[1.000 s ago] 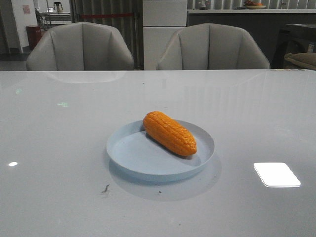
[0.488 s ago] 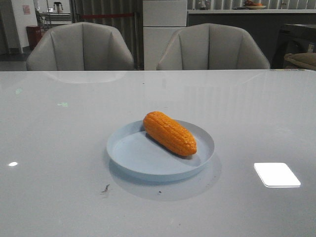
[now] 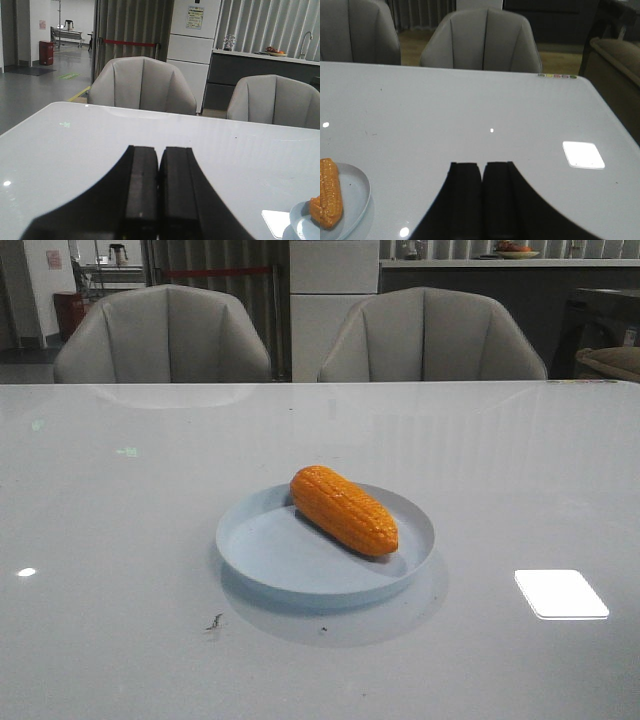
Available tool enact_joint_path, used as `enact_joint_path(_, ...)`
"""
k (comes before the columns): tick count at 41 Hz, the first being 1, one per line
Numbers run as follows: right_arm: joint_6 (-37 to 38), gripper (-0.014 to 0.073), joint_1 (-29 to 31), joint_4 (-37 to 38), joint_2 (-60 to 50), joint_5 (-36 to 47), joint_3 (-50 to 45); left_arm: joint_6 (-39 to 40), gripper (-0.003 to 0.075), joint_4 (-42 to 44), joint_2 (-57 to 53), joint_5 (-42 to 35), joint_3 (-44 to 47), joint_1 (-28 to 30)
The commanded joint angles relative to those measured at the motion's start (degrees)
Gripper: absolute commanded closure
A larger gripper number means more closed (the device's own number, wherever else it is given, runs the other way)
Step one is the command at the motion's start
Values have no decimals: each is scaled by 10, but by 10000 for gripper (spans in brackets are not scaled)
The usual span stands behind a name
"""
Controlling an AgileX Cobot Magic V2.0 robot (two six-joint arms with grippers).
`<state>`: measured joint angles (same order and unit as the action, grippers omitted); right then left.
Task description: Place corn on plate with both arms
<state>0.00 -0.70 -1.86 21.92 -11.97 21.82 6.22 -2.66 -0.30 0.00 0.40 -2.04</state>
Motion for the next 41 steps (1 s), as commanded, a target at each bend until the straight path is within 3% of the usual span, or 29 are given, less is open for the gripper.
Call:
enact_joint_path(1,-4,527,2,4,-73,84,-48,0,631,-6,-3,-45,1,1)
enact_joint_path(10,-4,527,2,-6,-242,84,-187,0,631,-6,-3,-45,1,1)
enact_joint_path(13,-4,527,2,-25,-229,120,-229,0,631,-6,-2,-45,1,1)
enact_joint_path(16,-4,527,1,-32,-229,71,-222,0,631,-6,-2,-45,1,1)
enact_joint_path(24,-4,527,1,-34,-238,127,-225,0,631,-6,-1,-45,1,1)
enact_joint_path(41,-4,527,1,-34,-238,113,-225,0,631,-6,-1,-45,1,1)
